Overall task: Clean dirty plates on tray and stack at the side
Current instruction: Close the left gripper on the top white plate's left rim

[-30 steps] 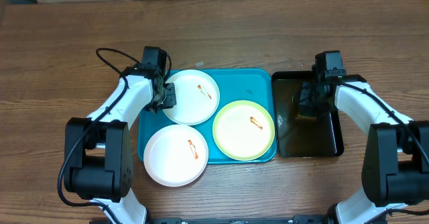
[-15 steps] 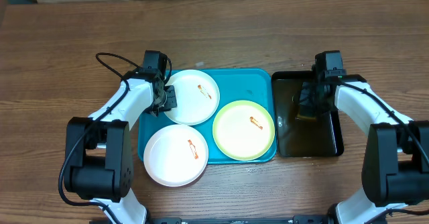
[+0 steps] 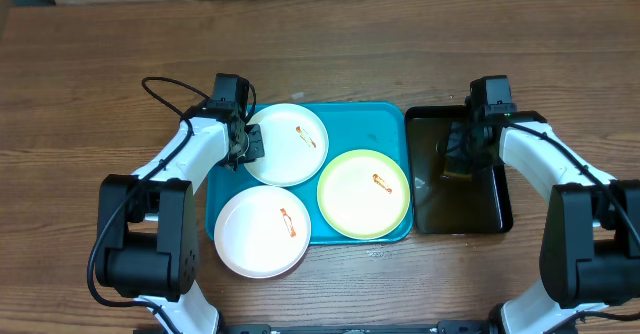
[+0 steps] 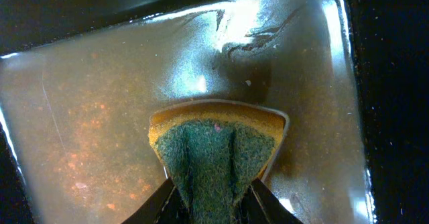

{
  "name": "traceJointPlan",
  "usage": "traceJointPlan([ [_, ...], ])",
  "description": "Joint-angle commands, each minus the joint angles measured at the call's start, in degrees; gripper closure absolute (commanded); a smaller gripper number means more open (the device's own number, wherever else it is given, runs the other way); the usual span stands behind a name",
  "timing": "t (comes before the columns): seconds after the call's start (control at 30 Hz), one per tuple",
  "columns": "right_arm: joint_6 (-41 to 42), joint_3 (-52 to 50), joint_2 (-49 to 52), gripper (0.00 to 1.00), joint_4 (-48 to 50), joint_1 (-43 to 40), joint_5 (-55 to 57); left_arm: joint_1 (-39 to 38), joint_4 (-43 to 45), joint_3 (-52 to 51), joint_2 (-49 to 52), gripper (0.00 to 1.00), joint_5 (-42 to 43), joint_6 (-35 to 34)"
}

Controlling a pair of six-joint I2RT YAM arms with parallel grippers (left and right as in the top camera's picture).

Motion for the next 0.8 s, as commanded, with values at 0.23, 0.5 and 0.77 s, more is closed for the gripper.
traceJointPlan([
  [0.23,0.0,0.5,0.0,0.72,0.5,0.2,0.0,0.0,0.5,-0.4,0.6,0.89,-0.9,-0.5],
  [0.5,0.0,0.5,0.0,0.89,0.5,0.2,-0.1,0.0,0.7,-0.4,0.6,0.96,-0.7,-0.5],
  [0.77,0.0,5.5,-2.2,0.96,-6.9,0.2,-0.1,0.0,0.7,-0.4,0.6,0.96,-0.7,-0.5],
])
